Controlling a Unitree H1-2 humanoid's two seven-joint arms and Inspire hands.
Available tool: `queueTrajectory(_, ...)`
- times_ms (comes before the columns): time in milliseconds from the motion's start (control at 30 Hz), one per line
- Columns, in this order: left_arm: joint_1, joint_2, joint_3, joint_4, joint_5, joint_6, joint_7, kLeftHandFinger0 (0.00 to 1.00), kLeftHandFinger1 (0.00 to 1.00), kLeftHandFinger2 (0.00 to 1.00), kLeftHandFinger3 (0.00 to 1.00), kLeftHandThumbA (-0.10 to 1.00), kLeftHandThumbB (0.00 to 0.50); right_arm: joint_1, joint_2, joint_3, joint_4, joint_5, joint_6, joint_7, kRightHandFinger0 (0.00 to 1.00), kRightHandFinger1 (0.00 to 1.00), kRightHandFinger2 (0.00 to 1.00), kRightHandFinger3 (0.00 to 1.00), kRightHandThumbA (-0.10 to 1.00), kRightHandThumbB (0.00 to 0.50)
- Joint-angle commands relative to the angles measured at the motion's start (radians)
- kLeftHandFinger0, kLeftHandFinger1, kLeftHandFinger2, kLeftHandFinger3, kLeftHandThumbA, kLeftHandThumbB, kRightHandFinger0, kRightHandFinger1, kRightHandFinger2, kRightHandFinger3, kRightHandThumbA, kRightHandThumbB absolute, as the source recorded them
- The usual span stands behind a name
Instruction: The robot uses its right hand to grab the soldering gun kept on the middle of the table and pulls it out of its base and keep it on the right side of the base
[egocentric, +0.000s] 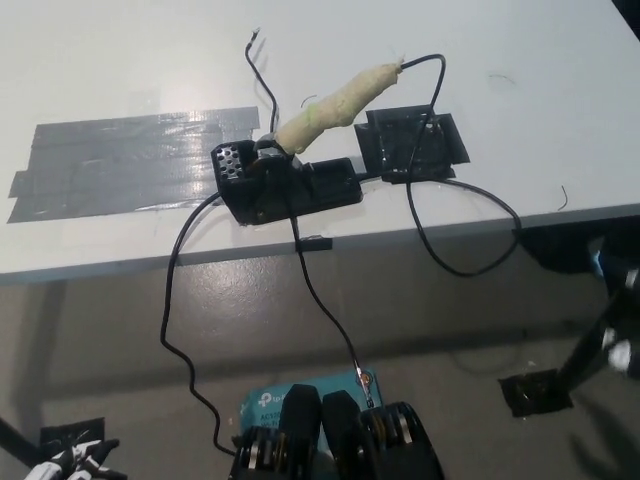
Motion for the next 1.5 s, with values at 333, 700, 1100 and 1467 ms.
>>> queueTrajectory(333, -0.003, 0.001, 0.014, -0.032, -0.010, 0.034, -0.014, 0.34, 0.43, 0.53, 0.74, 0.74, 0.306, -0.577, 0.093, 0.176, -0.063, -0.190, 0.109, 0.058, 1.00, 1.00, 1.00, 1.00, 0.45, 0.237)
queueTrajectory(700, 0.006, 0.007, 0.006, -0.050, 0.004, 0.052, -0.019, 0.36, 0.42, 0.51, 0.75, 0.74, 0.257, -0.953, 0.250, 0.325, 0.315, -0.256, 0.026, 0.057, 1.00, 1.00, 1.00, 1.00, 0.38, 0.240)
queueTrajectory(1100, 0.039, 0.010, 0.006, -0.047, 0.002, 0.019, -0.033, 0.38, 0.45, 0.52, 0.75, 0.80, 0.255, -1.063, 0.279, 0.633, 0.586, -0.517, -0.053, 0.067, 1.00, 1.00, 1.00, 1.00, 0.41, 0.311)
queueTrajectory(1467, 0.046, 0.001, -0.023, -0.074, 0.018, 0.052, -0.035, 0.44, 0.48, 0.52, 0.75, 0.81, 0.268, -0.959, 0.261, 0.766, 0.659, -0.592, -0.024, 0.199, 1.00, 1.00, 1.00, 1.00, 0.50, 0.268)
